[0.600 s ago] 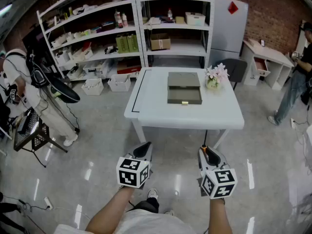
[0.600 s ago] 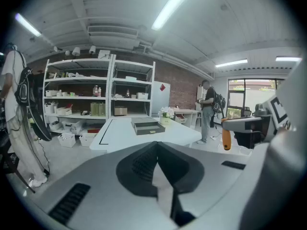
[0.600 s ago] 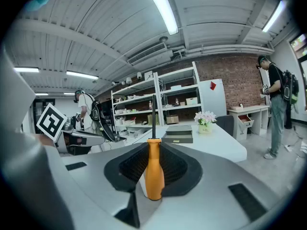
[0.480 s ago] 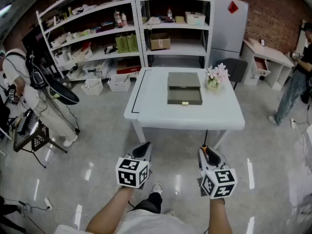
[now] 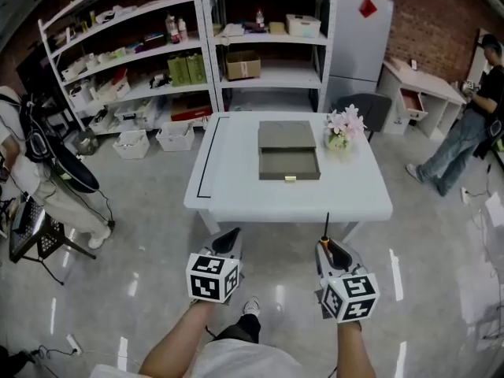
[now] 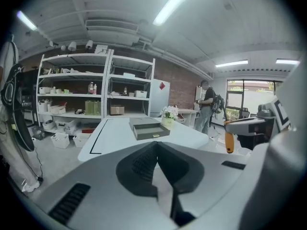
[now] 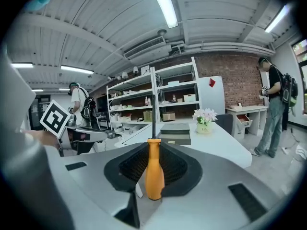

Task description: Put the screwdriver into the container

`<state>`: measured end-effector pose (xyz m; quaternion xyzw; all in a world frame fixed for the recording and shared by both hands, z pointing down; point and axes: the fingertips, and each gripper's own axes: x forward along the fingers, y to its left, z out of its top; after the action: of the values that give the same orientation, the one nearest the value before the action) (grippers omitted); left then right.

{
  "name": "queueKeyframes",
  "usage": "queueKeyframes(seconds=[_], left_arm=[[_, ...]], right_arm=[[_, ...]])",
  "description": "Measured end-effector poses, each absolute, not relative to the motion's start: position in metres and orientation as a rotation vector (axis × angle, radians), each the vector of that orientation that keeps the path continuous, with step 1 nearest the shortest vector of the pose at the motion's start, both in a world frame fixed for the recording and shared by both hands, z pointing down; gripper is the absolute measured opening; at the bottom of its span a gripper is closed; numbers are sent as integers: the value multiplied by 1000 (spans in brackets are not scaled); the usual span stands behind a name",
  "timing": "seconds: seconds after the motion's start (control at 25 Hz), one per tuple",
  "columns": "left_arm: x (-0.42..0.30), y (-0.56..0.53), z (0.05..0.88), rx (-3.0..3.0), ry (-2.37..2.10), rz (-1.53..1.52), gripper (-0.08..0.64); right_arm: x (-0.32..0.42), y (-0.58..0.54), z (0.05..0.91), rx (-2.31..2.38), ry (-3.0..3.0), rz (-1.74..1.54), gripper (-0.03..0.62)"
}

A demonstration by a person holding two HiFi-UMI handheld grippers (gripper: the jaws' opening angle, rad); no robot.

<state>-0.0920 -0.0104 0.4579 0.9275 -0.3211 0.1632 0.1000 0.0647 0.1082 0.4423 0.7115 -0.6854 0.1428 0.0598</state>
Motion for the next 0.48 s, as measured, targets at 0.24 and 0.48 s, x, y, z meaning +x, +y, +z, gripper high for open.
queueKeyframes(seconds=[0.24,0.48], left_arm=[[-67,-61,461,2732,-890,485,3],[-46,-110,459,2721,-839,496,2]], right_arm=[[84,61,443,2176,-2038,462,75],[99,17,436,2189,-1994,479,75]])
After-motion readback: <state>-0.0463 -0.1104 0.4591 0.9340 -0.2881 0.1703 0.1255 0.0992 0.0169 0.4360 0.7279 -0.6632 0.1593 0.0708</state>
